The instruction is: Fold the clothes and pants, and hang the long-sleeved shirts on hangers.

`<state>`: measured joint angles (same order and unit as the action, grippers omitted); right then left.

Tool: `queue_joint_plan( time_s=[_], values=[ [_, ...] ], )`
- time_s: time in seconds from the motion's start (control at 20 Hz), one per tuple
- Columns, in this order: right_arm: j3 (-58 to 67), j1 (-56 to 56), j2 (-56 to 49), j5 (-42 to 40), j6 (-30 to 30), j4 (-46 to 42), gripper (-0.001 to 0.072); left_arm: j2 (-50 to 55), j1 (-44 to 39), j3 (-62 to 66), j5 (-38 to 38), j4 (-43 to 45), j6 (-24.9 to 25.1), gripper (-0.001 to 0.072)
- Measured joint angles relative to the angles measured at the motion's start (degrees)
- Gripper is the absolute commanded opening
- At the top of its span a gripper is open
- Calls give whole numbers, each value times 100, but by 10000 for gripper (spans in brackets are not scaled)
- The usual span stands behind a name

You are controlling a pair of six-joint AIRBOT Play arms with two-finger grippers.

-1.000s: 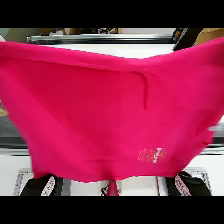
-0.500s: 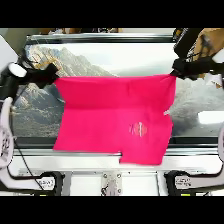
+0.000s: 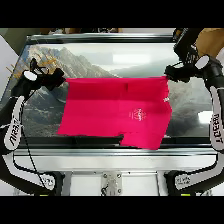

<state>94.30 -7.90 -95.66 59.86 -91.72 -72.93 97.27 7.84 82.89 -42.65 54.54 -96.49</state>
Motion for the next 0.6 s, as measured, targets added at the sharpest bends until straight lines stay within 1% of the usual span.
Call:
queue_joint_plan(
  time_s=[0.2,0.5,0.55,0.6],
  values=[
    [-710,109,214,87,0,-479,11,4,-55,-289,-214,94,275,7],
    [-1797,210,476,170,0,-737,23,-2,-92,-1060,-358,131,389,7],
    [-1891,214,492,201,0,-750,27,-4,-103,-1137,-380,127,402,20],
    [-1954,219,501,240,0,-750,136,-4,-111,-1200,-415,111,404,239]
  ],
)
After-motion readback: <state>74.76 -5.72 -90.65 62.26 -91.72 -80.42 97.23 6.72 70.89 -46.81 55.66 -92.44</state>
